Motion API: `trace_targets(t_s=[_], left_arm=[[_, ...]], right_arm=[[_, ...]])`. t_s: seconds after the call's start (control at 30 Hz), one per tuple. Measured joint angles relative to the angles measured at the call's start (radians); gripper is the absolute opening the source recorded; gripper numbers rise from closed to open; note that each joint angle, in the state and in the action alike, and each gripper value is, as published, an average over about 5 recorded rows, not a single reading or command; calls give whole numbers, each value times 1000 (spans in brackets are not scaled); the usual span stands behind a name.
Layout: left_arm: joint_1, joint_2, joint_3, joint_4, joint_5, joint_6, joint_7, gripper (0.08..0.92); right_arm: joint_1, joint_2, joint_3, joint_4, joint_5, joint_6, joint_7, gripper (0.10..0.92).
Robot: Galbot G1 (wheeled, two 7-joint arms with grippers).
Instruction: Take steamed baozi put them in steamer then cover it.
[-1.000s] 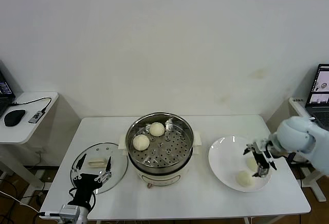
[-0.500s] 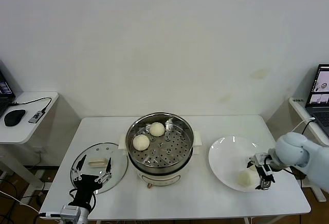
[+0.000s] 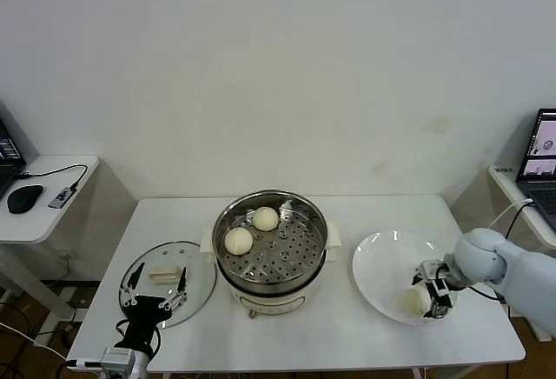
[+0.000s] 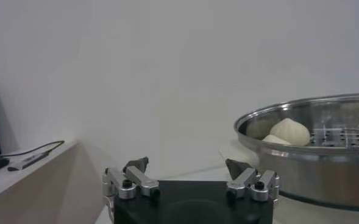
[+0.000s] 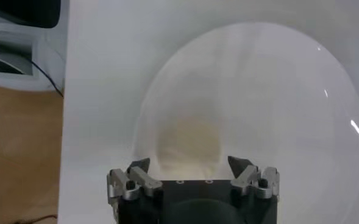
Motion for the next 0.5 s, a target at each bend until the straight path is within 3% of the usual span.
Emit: trace_targets(t_s=[0.5], left_arm=[[1, 6, -6, -3, -4, -1, -1, 823]], right_arm=[[18, 12, -6, -8, 25, -24, -15, 568]])
